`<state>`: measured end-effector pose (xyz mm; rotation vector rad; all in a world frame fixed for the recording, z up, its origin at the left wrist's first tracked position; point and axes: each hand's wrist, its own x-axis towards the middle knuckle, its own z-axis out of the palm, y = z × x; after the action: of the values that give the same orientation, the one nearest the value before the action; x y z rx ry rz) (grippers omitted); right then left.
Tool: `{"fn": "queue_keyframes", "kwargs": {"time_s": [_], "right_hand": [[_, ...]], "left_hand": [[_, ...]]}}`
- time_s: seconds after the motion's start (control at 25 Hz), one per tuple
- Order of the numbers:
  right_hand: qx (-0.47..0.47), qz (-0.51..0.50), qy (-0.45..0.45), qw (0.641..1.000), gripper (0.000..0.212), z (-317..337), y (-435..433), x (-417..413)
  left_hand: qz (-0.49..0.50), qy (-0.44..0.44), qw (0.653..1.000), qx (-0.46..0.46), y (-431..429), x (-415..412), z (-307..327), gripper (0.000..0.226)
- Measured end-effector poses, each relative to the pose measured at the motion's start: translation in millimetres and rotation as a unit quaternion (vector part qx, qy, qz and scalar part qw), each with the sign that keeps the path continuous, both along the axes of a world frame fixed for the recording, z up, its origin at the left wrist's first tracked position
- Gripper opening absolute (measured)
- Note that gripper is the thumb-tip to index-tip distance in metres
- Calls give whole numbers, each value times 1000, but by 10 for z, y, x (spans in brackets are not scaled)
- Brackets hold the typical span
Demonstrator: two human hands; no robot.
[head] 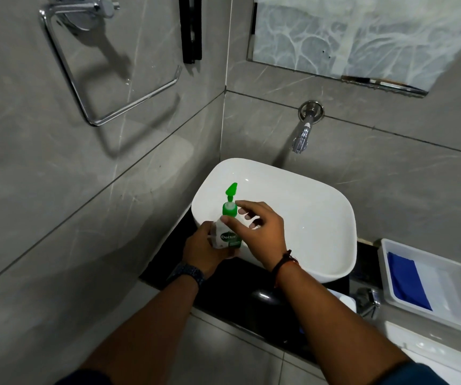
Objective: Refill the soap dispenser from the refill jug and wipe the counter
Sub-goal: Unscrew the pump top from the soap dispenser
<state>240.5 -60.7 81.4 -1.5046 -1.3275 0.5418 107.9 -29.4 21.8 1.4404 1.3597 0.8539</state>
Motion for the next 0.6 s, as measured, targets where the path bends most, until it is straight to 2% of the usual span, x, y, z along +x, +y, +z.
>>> {"fn": "queue_keyframes", "kwargs": {"time_s": [0.12, 0.32, 0.52, 0.6], "right_hand": [[27, -4, -5, 1000, 33, 106, 75, -71], [21, -28, 5, 999, 21, 127, 161, -51], [19, -25, 3, 1000, 31, 224, 228, -33], [25, -26, 13, 999, 29, 246, 264, -30]], "left_hand": [[-18, 46, 999, 11, 20, 32, 11, 51], [-54, 117, 991, 20, 145, 12, 179, 55], [-70, 133, 988, 34, 292, -11, 399, 60], [-72, 137, 987, 35, 315, -18, 408, 61]]}}
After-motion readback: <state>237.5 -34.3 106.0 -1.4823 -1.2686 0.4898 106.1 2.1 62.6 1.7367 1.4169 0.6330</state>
